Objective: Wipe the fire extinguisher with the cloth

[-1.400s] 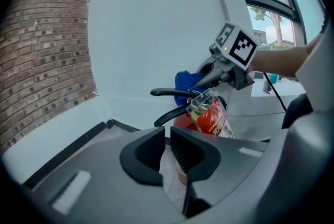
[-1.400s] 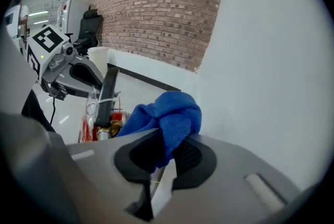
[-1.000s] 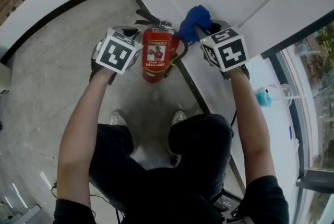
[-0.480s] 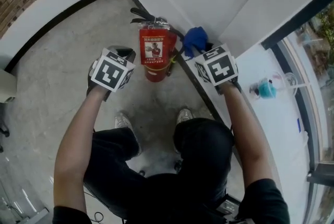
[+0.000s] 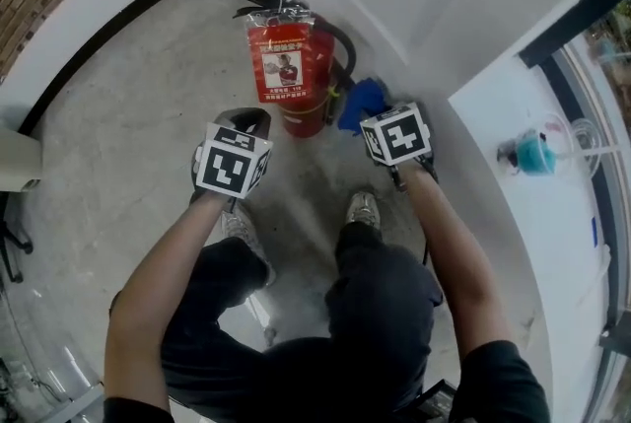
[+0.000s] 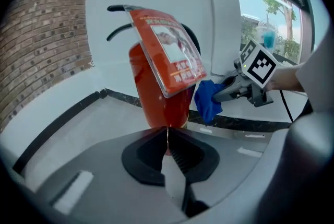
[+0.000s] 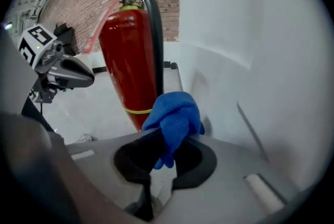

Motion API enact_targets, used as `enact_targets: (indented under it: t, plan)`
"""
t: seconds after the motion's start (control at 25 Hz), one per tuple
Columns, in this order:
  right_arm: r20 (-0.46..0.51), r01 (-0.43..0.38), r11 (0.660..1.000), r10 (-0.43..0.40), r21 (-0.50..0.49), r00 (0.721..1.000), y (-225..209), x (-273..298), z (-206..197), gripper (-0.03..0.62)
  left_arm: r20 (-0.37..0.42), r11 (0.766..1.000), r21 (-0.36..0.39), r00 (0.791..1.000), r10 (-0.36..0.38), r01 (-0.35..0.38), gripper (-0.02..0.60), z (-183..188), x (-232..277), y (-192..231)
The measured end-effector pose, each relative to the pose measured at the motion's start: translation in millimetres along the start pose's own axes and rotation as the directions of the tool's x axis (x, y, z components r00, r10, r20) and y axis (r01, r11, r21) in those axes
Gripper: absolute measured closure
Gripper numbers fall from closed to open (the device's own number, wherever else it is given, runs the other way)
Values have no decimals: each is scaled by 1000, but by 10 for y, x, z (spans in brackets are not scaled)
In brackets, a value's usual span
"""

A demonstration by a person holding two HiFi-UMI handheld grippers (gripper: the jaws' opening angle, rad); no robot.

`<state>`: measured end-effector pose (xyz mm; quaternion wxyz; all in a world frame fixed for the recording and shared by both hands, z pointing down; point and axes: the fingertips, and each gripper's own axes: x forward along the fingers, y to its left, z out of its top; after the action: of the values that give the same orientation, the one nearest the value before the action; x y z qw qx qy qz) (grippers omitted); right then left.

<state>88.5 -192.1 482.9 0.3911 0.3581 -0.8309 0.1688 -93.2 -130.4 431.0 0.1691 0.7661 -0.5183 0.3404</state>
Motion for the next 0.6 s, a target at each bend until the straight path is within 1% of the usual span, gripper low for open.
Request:
enact_targets:
  t: [0.08,0.16,0.28,0.36,0.44,0.52,0.6]
  plan:
    - [6,10,999,-10,43,1000,-70,210,0,549,6,999,-28,1000,26,-25,568,-62,110,-31]
    - [15,19,997,-20,79,1000,-139,425,54,549,21,996,-75,998,52,-51,568,-90,219,-28]
    - [43,15,995,-19,97,999,-188,664,175,549,40,985,-162,998,58,-51,568,-119,384,-32]
    - [82,-17,998,13,55,997,-142,733,285,549,53,979,-197,997,56,-45,574,-130,466,-19]
    - [107,-44,999,46,-30,993,-110,758,361,554,73,976,-210,995,66,-49,574,-114,518,28]
    - [108,-59,994,70,-97,992,-93,766,374,554,90,973,-225,993,75,-53,574,-107,550,65]
    - [105,-57,988,73,-145,992,-82,771,375,557,101,971,-233,992,72,-47,575,-95,586,66]
